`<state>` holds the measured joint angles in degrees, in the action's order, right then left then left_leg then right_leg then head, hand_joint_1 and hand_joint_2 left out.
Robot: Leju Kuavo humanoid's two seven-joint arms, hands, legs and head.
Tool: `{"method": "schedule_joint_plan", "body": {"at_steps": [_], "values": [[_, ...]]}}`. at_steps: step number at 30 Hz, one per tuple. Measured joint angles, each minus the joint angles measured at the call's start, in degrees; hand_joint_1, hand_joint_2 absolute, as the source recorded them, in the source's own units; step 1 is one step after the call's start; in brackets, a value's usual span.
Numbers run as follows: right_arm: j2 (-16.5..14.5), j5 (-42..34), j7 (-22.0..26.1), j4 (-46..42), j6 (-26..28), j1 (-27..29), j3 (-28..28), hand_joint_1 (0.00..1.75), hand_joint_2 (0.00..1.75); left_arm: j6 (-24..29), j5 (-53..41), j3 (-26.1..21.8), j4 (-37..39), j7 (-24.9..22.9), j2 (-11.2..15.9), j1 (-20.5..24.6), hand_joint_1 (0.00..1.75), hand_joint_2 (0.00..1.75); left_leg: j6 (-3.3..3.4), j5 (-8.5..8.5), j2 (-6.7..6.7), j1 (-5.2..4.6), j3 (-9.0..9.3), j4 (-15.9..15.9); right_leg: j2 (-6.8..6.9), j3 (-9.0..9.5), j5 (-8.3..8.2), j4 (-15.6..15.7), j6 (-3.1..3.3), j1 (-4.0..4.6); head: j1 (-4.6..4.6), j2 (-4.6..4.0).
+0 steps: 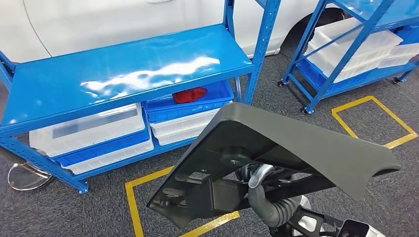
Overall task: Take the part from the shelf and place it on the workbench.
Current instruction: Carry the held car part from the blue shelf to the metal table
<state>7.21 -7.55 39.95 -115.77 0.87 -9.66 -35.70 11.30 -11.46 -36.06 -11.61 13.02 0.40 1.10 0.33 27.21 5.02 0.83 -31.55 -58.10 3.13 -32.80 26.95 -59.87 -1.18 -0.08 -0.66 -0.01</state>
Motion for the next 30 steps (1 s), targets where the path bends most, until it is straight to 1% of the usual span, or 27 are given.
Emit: {"method": "schedule_joint_plan", "body": {"at_steps": [1,2,3,4,5,6,8,9,10,11,12,13,15,16,17,18,19,20,21,23,24,25,26,27,28,29,30], "values": [[0.0,-0.1,0.0,0.0,-0.2,-0.1,0.0,1.75,1.75,0.2,0.0,0.0,0.0,0.0,0.0,0.1,0.00,1.75,-0.32,-0.04,0.44,-0.05,0.06,0.0,0.70,0.76,-0.19,1.6,0.49,0.28,0.03,-0.01],[0.0,-0.4,0.0,0.0,-0.4,-0.2,-0.1,1.75,1.75,0.4,0.0,0.0,0.0,0.0,0.0,0.1,0.00,1.75,-0.67,-0.11,0.90,-0.09,0.12,0.2,0.66,0.67,-0.15,1.9,0.89,0.48,0.05,-0.01],[0.0,-0.6,0.0,0.1,-0.7,-0.3,-0.1,1.75,1.75,0.5,0.0,0.0,0.0,0.0,-0.1,0.2,0.00,1.75,-1.01,-0.22,1.41,-0.10,0.24,0.3,0.05,0.49,-0.40,2.1,1.22,0.52,0.04,-0.01],[-0.1,-0.9,0.0,0.2,-1.1,-0.3,-0.1,1.75,1.75,0.7,0.0,0.0,0.0,0.1,-0.1,0.3,0.00,1.75,-1.36,-0.12,1.42,-0.05,0.32,0.3,-0.54,0.49,-0.72,2.4,1.54,0.36,0.08,0.00],[-0.1,-1.3,0.0,0.3,-1.4,-0.5,-0.1,1.75,1.75,0.8,0.1,0.0,0.0,0.3,-0.1,0.3,0.00,1.75,-1.64,0.49,0.70,-0.02,0.15,-0.2,-1.14,0.53,-1.10,2.8,1.88,0.18,0.09,0.00],[-0.3,-1.6,0.0,0.4,-1.8,-0.7,-0.1,1.75,1.75,0.9,0.2,0.0,0.0,0.5,-0.2,0.3,0.00,1.75,-1.86,1.73,-0.57,0.02,-0.46,-1.8,-1.72,0.56,-1.50,3.2,2.24,0.00,0.18,0.01],[-0.8,-2.2,0.0,0.9,-2.4,-1.2,-0.1,1.75,1.75,0.9,0.5,-0.2,0.0,0.9,-0.1,0.1,0.00,1.75,-2.07,5.71,-3.52,0.11,-3.39,-8.6,-2.92,0.39,-2.01,3.5,2.77,-0.09,0.41,0.00],[-1.0,-2.5,0.0,1.1,-2.7,-1.3,-0.1,1.75,1.75,0.9,0.7,-0.4,0.0,1.1,0.0,-0.1,0.00,1.75,-2.14,7.38,-4.22,0.11,-5.11,-12.6,-3.59,0.20,-2.13,3.4,2.89,-0.03,0.54,0.00],[-1.1,-2.8,0.0,1.3,-3.2,-1.3,-0.1,1.75,1.75,0.9,0.8,-0.7,0.0,1.2,0.0,-0.3,0.00,1.75,-2.19,8.11,-4.53,0.11,-6.32,-15.3,-4.35,0.04,-2.19,3.3,2.94,0.03,0.57,0.00],[-1.2,-2.9,0.0,1.5,-3.6,-1.3,-0.1,1.75,1.75,1.0,0.8,-0.9,0.0,1.3,0.1,-0.4,0.00,1.75,-2.21,7.69,-4.63,0.12,-6.57,-15.9,-5.12,-0.10,-2.22,3.1,2.93,0.06,0.57,0.00],[-1.4,-3.0,0.0,1.7,-4.1,-1.3,-0.1,1.75,1.75,1.0,0.8,-1.0,0.0,1.5,0.2,-0.5,0.00,1.75,-2.18,6.18,-4.73,0.16,-5.71,-14.1,-5.91,-0.19,-2.21,2.8,2.87,0.06,0.58,0.01],[-1.6,-2.9,0.0,1.7,-4.6,-1.3,0.0,1.75,1.75,0.9,0.8,-1.1,0.0,1.7,0.3,-0.5,0.00,1.75,-2.10,4.03,-5.19,0.23,-3.93,-10.4,-6.68,-0.27,-2.17,2.6,2.78,0.05,0.58,0.01],[-2.1,-2.5,0.0,1.8,-5.4,-1.3,0.3,1.75,1.75,0.7,0.7,-1.4,0.0,2.1,0.9,-0.6,0.00,1.75,-1.86,1.19,-7.90,0.46,-0.51,-2.9,-8.06,-0.70,-2.04,1.9,2.42,0.07,0.54,0.00],[-2.4,-2.1,0.0,1.7,-5.6,-1.3,0.4,1.75,1.75,0.4,0.5,-1.5,0.0,2.4,1.1,-0.6,0.00,1.75,-1.75,0.69,-8.96,0.47,0.34,-0.9,-8.67,-1.05,-2.04,1.6,2.10,0.02,0.55,0.00],[-2.6,-1.7,0.0,1.7,-5.5,-1.4,0.5,1.75,1.75,0.2,0.4,-1.7,0.0,2.6,1.4,-0.6,0.00,1.75,-1.59,0.76,-9.54,0.41,0.53,-0.2,-9.28,-1.41,-2.13,1.4,1.72,-0.08,0.58,0.00],[-2.7,-1.3,0.0,1.7,-5.3,-1.4,0.6,1.75,1.75,-0.1,0.2,-1.8,-0.1,2.9,1.6,-0.6,0.00,1.75,-1.44,0.64,-9.03,0.29,0.51,0.0,-9.90,-1.70,-2.31,1.4,1.30,-0.17,0.61,0.00],[-2.8,-1.1,0.0,1.6,-5.0,-1.5,0.7,1.75,1.75,-0.3,0.0,-2.0,-0.1,3.1,1.8,-0.5,0.00,1.75,-1.11,0.43,-8.33,0.34,0.52,0.2,-10.08,-1.89,-2.41,1.4,0.97,-0.25,0.66,0.00],[-2.8,-1.0,0.0,1.5,-4.7,-1.6,0.8,1.75,1.75,-0.5,-0.2,-2.1,-0.1,3.2,2.0,-0.4,0.00,1.75,-0.76,0.18,-7.64,0.44,0.58,0.4,-9.33,-2.19,-2.17,1.0,0.66,-0.19,0.60,0.00],[-2.8,-0.8,0.0,1.4,-4.4,-1.8,1.0,1.75,1.75,-0.7,-0.3,-2.2,-0.2,3.3,2.1,-0.3,0.00,1.75,-0.39,-0.03,-6.87,0.56,0.62,0.6,-7.95,-2.92,-1.25,-0.4,0.36,-0.12,0.44,0.00],[-2.8,0.0,0.0,1.2,-3.5,-2.2,1.5,1.75,1.75,-1.2,-0.7,-2.4,-0.2,3.3,2.2,-0.3,0.00,1.75,0.07,-0.21,-5.27,0.58,0.57,0.9,-4.79,-5.84,2.25,-6.6,-0.29,-0.22,0.17,0.00],[-2.8,0.7,0.0,1.1,-3.0,-2.3,1.6,1.75,1.75,-1.4,-0.8,-2.5,-0.2,3.3,2.3,-0.3,0.00,1.75,0.15,-0.19,-4.46,0.53,0.51,0.9,-4.10,-7.68,4.04,-10.5,-0.62,-0.43,0.10,0.00],[-2.8,1.6,0.0,1.1,-2.4,-2.3,1.7,1.75,1.75,-1.6,-1.0,-2.5,-0.2,3.2,2.4,-0.3,0.00,1.75,0.14,-0.17,-3.66,0.51,0.48,0.8,-3.84,-9.05,5.03,-13.4,-0.89,-0.67,0.10,-0.01],[-2.8,2.6,0.0,1.0,-2.0,-2.1,1.8,1.75,1.75,-1.6,-1.2,-2.5,-0.2,3.1,2.4,-0.3,0.00,1.75,0.09,-0.13,-2.91,0.51,0.46,0.8,-3.68,-9.53,5.01,-14.6,-1.11,-0.90,0.09,-0.01],[-2.8,3.8,0.0,0.8,-1.5,-2.0,1.8,1.75,1.75,-1.7,-1.3,-2.5,-0.2,3.0,2.4,-0.1,0.00,1.75,-0.02,-0.06,-2.19,0.53,0.48,0.8,-3.45,-8.89,3.97,-13.5,-1.26,-1.11,0.10,0.00],[-2.8,4.8,0.0,0.7,-1.1,-1.9,1.8,1.75,1.75,-1.9,-1.4,-2.5,-0.2,2.9,2.4,0.0,0.00,1.75,-0.19,0.05,-1.52,0.56,0.54,0.7,-2.96,-7.20,2.21,-10.5,-1.34,-1.26,0.09,0.00],[-2.8,5.6,0.0,0.4,-0.8,-1.8,1.8,1.75,1.75,-2.0,-1.4,-2.6,-0.2,2.8,2.5,0.2,0.00,1.75,-0.42,0.19,-0.94,0.53,0.64,0.7,-1.77,-5.01,0.49,-6.5,-1.31,-1.28,0.08,0.01],[-2.8,6.3,0.0,0.2,-0.5,-1.9,1.8,1.75,1.75,-2.0,-1.3,-2.6,-0.2,2.7,2.5,0.2,0.00,1.75,-0.75,0.40,-0.39,0.40,0.74,0.5,-0.38,-3.12,-0.65,-2.8,-1.02,-1.02,0.07,0.01]]}}
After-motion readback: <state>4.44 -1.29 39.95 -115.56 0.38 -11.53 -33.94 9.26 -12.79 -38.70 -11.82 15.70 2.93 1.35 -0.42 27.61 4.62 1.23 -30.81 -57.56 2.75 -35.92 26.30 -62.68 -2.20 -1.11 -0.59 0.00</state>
